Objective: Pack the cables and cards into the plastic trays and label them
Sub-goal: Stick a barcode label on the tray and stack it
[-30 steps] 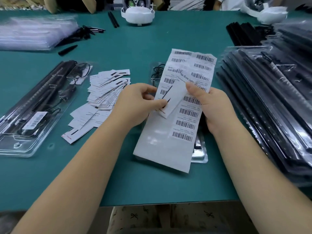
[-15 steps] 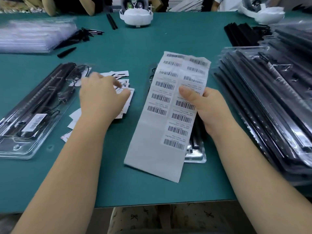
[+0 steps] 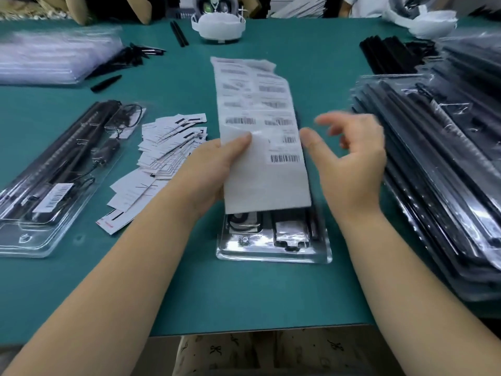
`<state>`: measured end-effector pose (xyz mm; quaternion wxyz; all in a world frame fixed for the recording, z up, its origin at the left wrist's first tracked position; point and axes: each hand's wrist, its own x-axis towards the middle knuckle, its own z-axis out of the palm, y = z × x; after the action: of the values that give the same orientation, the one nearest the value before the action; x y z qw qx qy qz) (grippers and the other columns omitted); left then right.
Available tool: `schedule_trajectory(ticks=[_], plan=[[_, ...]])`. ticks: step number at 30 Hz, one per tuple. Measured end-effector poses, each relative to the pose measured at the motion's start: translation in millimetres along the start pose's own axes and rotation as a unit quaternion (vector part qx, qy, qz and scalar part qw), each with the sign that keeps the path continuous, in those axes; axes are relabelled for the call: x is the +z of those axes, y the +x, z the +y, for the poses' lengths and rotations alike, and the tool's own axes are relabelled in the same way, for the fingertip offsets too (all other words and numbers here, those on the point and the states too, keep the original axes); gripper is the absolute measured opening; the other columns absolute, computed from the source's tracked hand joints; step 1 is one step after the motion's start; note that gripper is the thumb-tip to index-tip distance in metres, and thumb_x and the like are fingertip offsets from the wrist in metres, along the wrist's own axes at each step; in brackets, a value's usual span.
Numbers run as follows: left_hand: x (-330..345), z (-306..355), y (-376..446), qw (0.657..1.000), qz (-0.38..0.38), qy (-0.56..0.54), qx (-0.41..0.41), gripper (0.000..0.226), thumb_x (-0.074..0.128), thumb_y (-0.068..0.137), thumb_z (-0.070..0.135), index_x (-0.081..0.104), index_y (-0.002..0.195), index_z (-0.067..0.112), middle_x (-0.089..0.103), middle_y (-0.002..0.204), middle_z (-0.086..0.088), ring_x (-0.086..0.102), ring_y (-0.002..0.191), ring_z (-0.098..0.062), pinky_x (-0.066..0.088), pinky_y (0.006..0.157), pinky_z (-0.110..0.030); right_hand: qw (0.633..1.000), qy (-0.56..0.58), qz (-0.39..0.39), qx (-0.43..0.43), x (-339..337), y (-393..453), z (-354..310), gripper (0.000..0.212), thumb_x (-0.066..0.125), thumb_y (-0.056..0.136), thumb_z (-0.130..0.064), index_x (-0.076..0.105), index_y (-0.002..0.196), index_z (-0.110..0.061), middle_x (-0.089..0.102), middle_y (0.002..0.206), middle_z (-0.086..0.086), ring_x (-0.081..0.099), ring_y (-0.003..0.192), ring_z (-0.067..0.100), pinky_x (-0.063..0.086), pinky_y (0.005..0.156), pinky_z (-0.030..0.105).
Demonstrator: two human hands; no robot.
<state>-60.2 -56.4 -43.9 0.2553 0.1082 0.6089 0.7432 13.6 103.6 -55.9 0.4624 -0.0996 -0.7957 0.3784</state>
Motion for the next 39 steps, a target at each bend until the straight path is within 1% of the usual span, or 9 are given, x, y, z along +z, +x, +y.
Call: schedule_trajectory(ticks=[4, 8, 12, 20, 27, 29, 32, 36, 39], plan=[[2.3, -3.3, 2.1, 0.999, -0.019, -0.025, 0.024, 0.019, 0.050, 0.096, 0.013, 0.061, 0.111, 0.009, 0.072, 0.104, -0.007, 0.069, 0.093, -0.024, 0.059, 0.075, -0.037, 0.990, -0.061, -0.115, -0.050, 12.2, -13.3, -8.7, 0.023, 0.075, 0.076, -0.036, 0.077, 0.088, -0.017, 0.068, 0.086, -0.002, 0.050, 0.090, 0.022, 0.039, 0.084, 0.027], [0.3, -9.2, 3.2, 0.999, -0.017, 0.029, 0.035, 0.016, 0.056, 0.089, 0.001, 0.065, 0.102, 0.002, 0.072, 0.089, -0.009, 0.069, 0.076, -0.019, 0.058, 0.067, -0.033, 0.986, -0.104, -0.127, -0.038, 16.5, -12.8, -6.5, 0.027, 0.072, 0.080, -0.039, 0.076, 0.095, -0.017, 0.070, 0.096, -0.001, 0.051, 0.094, 0.025, 0.034, 0.085, 0.023], [-1.3, -10.9, 6.1, 0.999, -0.016, 0.028, 0.002, 0.012, 0.058, 0.088, 0.002, 0.065, 0.098, 0.000, 0.073, 0.084, -0.009, 0.070, 0.073, -0.017, 0.058, 0.063, -0.030, 0.980, -0.107, -0.164, -0.026, 16.4, -13.7, -6.0, 0.024, 0.071, 0.082, -0.038, 0.077, 0.093, -0.018, 0.073, 0.090, 0.001, 0.053, 0.089, 0.028, 0.039, 0.080, 0.036], [-6.0, -9.9, 9.4, 0.998, -0.044, 0.042, -0.007, 0.014, 0.058, 0.089, 0.003, 0.069, 0.096, 0.006, 0.074, 0.087, -0.006, 0.070, 0.077, -0.014, 0.057, 0.061, -0.026, 0.958, 0.085, -0.217, 0.167, 12.7, -6.1, -3.8, 0.004, 0.075, 0.079, -0.030, 0.076, 0.082, -0.033, 0.073, 0.080, -0.016, 0.065, 0.081, 0.002, 0.053, 0.079, 0.027], [-7.0, -8.5, 8.5, 0.998, -0.049, 0.038, -0.012, 0.015, 0.058, 0.088, 0.001, 0.071, 0.088, 0.008, 0.074, 0.081, -0.004, 0.070, 0.071, -0.014, 0.054, 0.054, -0.022, 0.931, 0.164, -0.230, 0.229, 9.8, -0.1, -1.0, 0.015, 0.075, 0.079, -0.024, 0.075, 0.066, -0.032, 0.073, 0.072, -0.012, 0.064, 0.070, 0.000, 0.051, 0.064, 0.015], [-8.2, -8.6, 9.3, 0.998, -0.044, 0.042, -0.007, 0.022, 0.058, 0.088, 0.001, 0.074, 0.078, 0.012, 0.074, 0.081, -0.004, 0.070, 0.072, -0.015, 0.054, 0.054, -0.023, 0.928, 0.165, -0.242, 0.230, 8.3, 0.5, 0.6, 0.012, 0.076, 0.079, -0.025, 0.076, 0.068, -0.030, 0.073, 0.073, -0.010, 0.065, 0.070, 0.001, 0.049, 0.062, 0.015], [-8.9, -10.3, 8.7, 0.997, -0.048, 0.053, 0.008, 0.009, 0.065, 0.085, 0.008, 0.072, 0.090, 0.010, 0.074, 0.087, -0.006, 0.071, 0.080, -0.019, 0.054, 0.057, -0.025, 0.930, 0.165, -0.251, 0.210, 7.3, -1.0, 1.2, 0.005, 0.077, 0.077, -0.027, 0.076, 0.074, -0.029, 0.073, 0.077, -0.010, 0.065, 0.074, 0.002, 0.049, 0.066, 0.013], [-6.6, -15.0, 8.1, 0.996, -0.039, 0.073, 0.034, 0.037, 0.074, 0.075, 0.022, 0.067, 0.106, 0.003, 0.073, 0.099, -0.010, 0.071, 0.091, -0.023, 0.056, 0.066, -0.029, 0.955, 0.094, -0.238, 0.147, 9.1, -4.9, 1.5, 0.005, 0.076, 0.079, -0.026, 0.075, 0.081, -0.031, 0.070, 0.074, -0.018, 0.062, 0.074, -0.003, 0.046, 0.068, 0.012], [-6.1, -16.3, 8.1, 0.994, -0.039, 0.087, 0.049, 0.014, 0.065, 0.088, 0.014, 0.073, 0.096, 0.006, 0.074, 0.094, -0.011, 0.071, 0.087, -0.022, 0.056, 0.066, -0.028, 0.966, 0.064, -0.220, 0.119, 9.6, -5.8, 0.0, 0.013, 0.073, 0.081, -0.024, 0.074, 0.076, -0.036, 0.068, 0.072, -0.022, 0.060, 0.073, -0.004, 0.046, 0.068, 0.013]])
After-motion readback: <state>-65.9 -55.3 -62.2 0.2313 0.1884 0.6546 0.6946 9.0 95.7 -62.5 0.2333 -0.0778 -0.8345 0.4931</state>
